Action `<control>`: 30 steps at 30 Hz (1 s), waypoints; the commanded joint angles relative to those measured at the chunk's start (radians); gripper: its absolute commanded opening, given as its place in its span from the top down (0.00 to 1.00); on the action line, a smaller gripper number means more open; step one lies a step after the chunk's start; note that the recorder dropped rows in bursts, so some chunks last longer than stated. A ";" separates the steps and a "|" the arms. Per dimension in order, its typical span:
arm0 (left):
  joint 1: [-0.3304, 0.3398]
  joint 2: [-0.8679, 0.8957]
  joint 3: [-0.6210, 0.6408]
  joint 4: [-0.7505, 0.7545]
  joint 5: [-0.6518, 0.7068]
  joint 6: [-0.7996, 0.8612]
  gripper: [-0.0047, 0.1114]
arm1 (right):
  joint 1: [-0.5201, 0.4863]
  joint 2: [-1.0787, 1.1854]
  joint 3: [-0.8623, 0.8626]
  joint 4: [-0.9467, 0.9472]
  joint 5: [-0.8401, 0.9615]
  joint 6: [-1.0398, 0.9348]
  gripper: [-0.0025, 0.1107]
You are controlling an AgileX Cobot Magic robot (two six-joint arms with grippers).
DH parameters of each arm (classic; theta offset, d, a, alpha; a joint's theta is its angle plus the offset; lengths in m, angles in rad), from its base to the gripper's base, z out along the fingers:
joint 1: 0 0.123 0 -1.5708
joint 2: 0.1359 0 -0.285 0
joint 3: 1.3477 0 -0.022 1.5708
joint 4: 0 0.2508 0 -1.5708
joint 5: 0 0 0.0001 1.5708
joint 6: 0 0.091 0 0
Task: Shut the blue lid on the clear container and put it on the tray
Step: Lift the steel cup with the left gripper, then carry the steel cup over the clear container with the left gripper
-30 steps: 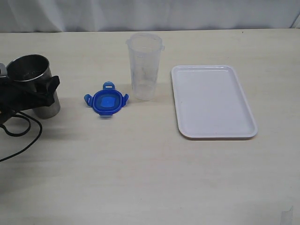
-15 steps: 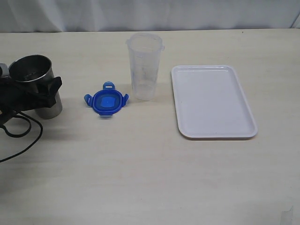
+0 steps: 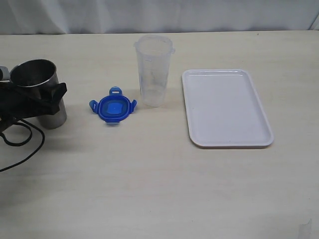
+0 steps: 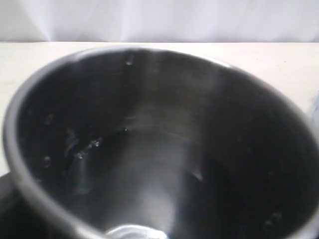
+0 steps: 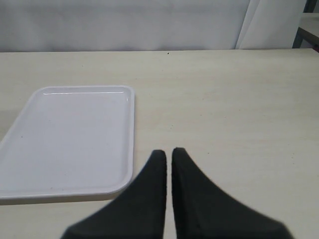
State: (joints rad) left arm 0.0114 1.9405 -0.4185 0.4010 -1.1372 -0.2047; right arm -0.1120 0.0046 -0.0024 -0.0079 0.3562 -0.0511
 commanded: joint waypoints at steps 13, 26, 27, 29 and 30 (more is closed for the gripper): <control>0.000 -0.193 -0.003 0.086 0.003 -0.085 0.96 | -0.002 -0.005 0.002 0.001 -0.011 -0.006 0.94; 0.000 -0.194 -0.003 0.161 -0.077 -0.114 0.96 | -0.002 -0.005 0.002 0.001 -0.011 -0.006 0.94; 0.000 -0.194 -0.003 0.162 -0.082 -0.114 0.96 | -0.002 -0.005 0.002 0.001 -0.011 -0.006 0.94; 0.000 -0.194 -0.003 0.162 -0.084 -0.114 0.96 | -0.002 -0.005 0.002 0.001 -0.011 -0.006 0.94; 0.000 -0.194 -0.006 0.162 -0.084 -0.114 0.96 | -0.002 -0.005 0.002 0.001 -0.011 -0.006 0.94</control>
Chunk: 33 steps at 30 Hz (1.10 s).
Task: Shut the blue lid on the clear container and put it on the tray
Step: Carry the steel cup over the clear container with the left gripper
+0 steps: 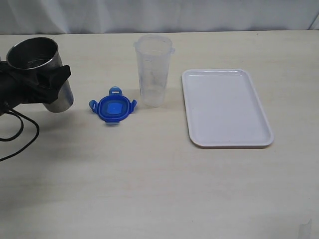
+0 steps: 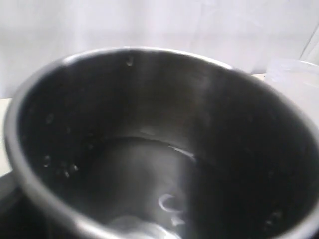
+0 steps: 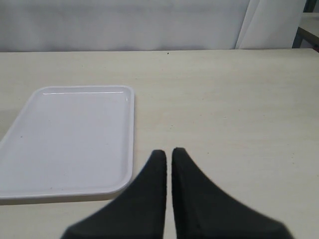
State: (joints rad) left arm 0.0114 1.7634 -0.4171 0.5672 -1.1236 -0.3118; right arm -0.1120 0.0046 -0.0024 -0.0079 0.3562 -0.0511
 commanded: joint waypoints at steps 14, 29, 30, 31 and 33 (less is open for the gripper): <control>-0.052 -0.017 -0.264 0.060 0.155 -0.138 0.96 | -0.002 -0.005 0.002 0.001 -0.011 -0.006 0.94; -0.307 0.040 -0.714 -0.010 0.514 -0.157 0.96 | -0.002 -0.005 0.002 0.001 -0.011 -0.006 0.94; -0.317 0.047 -0.729 -0.013 0.521 -0.164 0.96 | -0.002 -0.005 0.002 0.001 -0.011 -0.006 0.94; -0.328 0.056 -0.748 -0.026 0.528 -0.166 0.96 | -0.002 -0.005 0.002 0.001 -0.011 -0.006 0.94; -0.345 0.076 -0.773 -0.040 0.536 -0.167 0.96 | -0.002 -0.005 0.002 0.001 -0.011 -0.006 0.94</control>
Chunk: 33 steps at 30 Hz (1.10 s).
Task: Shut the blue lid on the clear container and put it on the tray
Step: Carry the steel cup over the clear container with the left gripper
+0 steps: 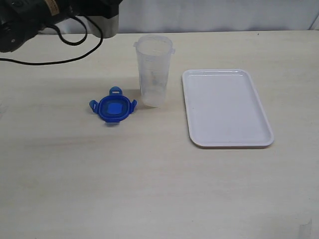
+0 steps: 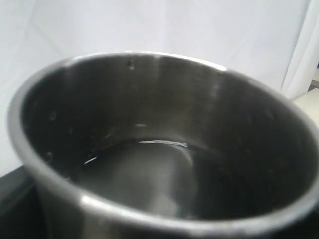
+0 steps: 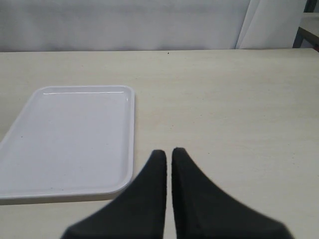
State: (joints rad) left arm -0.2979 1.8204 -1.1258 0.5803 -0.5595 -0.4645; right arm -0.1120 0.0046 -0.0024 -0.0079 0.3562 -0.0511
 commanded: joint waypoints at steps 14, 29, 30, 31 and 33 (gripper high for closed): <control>-0.068 0.192 -0.180 -0.053 -0.059 0.001 0.96 | -0.002 -0.005 0.002 0.001 -0.011 -0.006 0.94; -0.068 0.212 -0.180 -0.032 -0.124 0.170 0.96 | -0.002 -0.005 0.002 0.001 -0.011 -0.006 0.94; -0.068 0.212 -0.180 -0.032 -0.124 0.185 0.96 | -0.002 -0.005 0.002 0.001 -0.011 -0.006 0.94; -0.068 0.212 -0.180 -0.032 -0.124 0.212 0.96 | -0.002 -0.005 0.002 0.001 -0.011 -0.006 0.94; -0.068 0.212 -0.180 -0.032 -0.124 0.241 0.96 | -0.002 -0.005 0.002 0.001 -0.011 -0.006 0.94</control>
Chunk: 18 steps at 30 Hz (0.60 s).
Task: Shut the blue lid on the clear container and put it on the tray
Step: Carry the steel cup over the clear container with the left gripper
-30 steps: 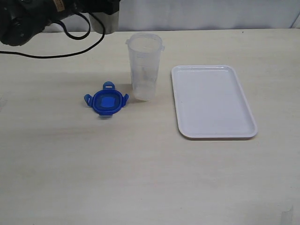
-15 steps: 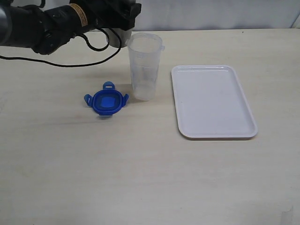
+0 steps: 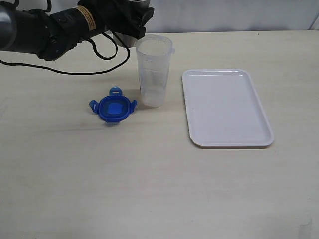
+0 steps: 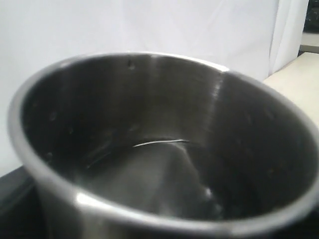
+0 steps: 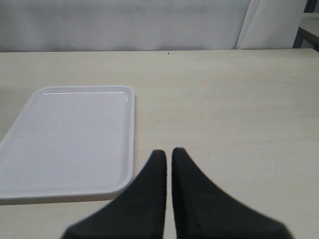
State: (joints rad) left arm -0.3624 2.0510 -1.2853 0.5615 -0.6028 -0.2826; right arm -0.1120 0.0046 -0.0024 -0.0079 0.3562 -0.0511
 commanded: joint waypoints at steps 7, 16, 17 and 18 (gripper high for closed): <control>-0.003 -0.019 -0.021 0.059 -0.089 0.143 0.96 | -0.002 -0.005 0.002 0.001 -0.011 -0.006 0.94; -0.003 -0.019 -0.021 0.059 -0.089 0.234 0.96 | -0.002 -0.005 0.002 0.001 -0.011 -0.006 0.94; -0.003 -0.019 -0.021 0.059 -0.089 0.234 0.96 | -0.002 -0.005 0.002 0.001 -0.011 -0.006 0.94; -0.003 -0.019 -0.021 0.059 -0.089 0.235 0.96 | -0.002 -0.005 0.002 0.001 -0.011 -0.006 0.94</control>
State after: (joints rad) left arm -0.3624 2.0510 -1.2853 0.6286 -0.6147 -0.0670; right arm -0.1120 0.0046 -0.0024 -0.0079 0.3562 -0.0511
